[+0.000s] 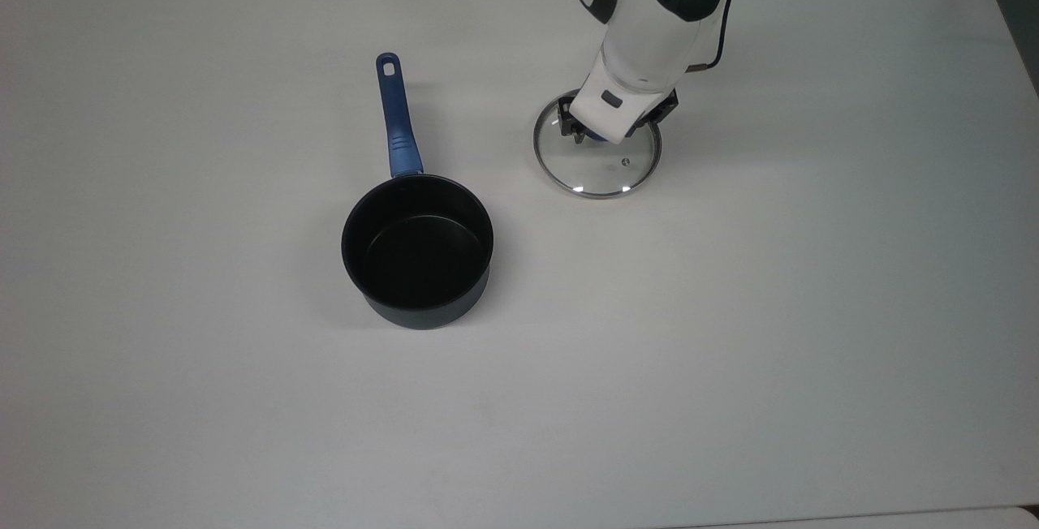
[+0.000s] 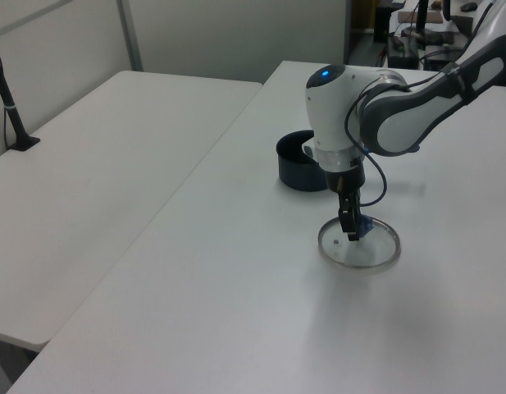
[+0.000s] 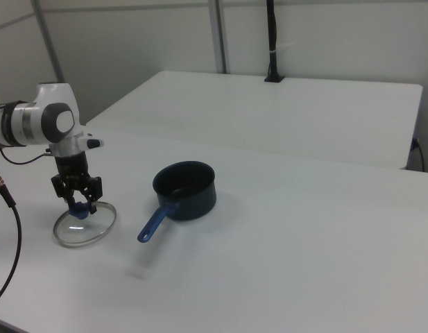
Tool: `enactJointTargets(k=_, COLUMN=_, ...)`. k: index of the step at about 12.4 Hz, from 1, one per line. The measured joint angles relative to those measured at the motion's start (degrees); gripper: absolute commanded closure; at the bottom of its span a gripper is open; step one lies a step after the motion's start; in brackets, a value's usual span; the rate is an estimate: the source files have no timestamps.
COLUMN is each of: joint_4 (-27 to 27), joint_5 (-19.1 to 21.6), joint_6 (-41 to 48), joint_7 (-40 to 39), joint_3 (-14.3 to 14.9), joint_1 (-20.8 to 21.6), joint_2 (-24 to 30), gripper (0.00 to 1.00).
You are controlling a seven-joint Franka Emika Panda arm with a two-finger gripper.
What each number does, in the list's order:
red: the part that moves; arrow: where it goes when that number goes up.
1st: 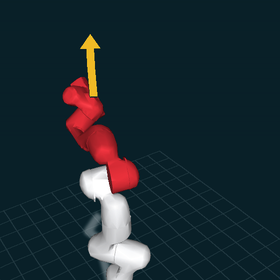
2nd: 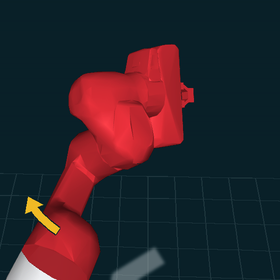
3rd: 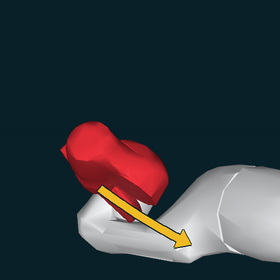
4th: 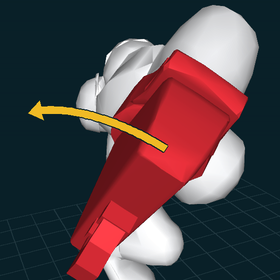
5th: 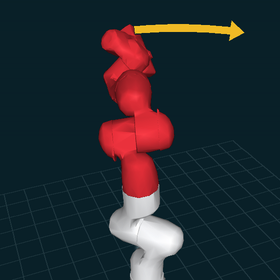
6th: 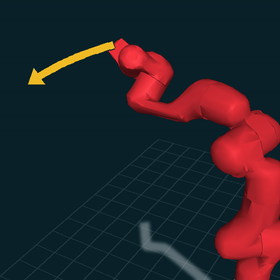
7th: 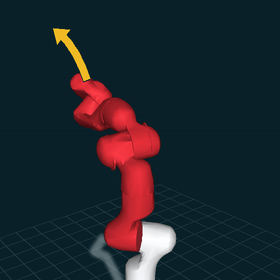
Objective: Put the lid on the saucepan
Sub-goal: 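Lift the glass lid and carry it over the black saucepan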
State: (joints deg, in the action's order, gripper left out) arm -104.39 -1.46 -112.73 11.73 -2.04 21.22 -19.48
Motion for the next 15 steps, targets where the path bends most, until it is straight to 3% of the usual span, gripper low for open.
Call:
enactJointTargets(k=5, joint_4=2.9, joint_5=0.0, joint_6=4.9, joint_7=0.0, joint_3=0.4, joint_1=-1.5, joint_2=4.0, gripper=0.45)
enactJointTargets(k=10, joint_4=13.0, joint_5=1.0, joint_6=11.2, joint_7=0.0, joint_3=0.6, joint_1=-10.4, joint_2=4.1, gripper=0.47)
enactJointTargets(k=15, joint_4=16.1, joint_5=1.0, joint_6=11.3, joint_7=0.2, joint_3=0.7, joint_1=-16.9, joint_2=3.2, gripper=0.48)
